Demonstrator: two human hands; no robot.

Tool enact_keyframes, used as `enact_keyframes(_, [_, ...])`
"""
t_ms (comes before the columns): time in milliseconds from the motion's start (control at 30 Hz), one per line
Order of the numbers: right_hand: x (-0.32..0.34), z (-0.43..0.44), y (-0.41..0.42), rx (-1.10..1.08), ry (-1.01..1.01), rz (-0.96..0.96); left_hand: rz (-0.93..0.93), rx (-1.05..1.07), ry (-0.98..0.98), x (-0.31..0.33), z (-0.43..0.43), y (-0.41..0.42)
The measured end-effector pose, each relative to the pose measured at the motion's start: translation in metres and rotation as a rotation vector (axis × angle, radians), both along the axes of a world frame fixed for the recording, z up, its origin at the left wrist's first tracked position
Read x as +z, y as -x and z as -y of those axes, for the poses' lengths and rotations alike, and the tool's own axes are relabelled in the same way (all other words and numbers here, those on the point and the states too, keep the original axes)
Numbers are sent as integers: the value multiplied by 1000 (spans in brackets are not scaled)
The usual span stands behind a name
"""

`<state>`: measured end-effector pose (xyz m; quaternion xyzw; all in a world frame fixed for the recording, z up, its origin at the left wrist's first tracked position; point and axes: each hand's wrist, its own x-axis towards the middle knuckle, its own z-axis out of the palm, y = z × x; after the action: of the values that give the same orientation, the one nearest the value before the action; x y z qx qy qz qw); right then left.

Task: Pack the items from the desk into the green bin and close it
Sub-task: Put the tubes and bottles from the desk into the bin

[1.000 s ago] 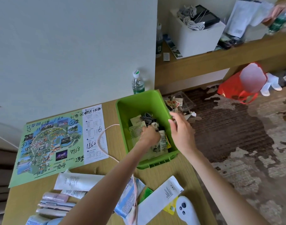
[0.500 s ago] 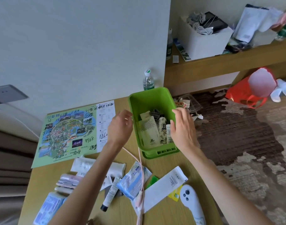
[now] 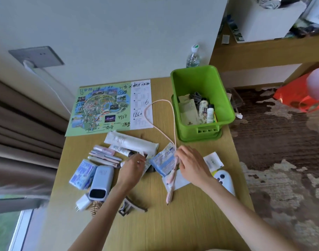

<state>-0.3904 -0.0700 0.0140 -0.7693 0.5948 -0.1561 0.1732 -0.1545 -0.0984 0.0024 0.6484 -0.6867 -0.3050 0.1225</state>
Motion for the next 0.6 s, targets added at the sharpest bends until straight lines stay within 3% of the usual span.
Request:
enact_keyframes(133, [-27,-21,14,95,-310,-231,17,-9,36,-15,-21,0])
enact_keyframes(367, [-30,-13,8,108,-283,-328,221,41,-58,-29,-30,-1])
enact_keyframes(600, [-16,4,2,85,-448,-272,198,123,-130,-27,-27,13])
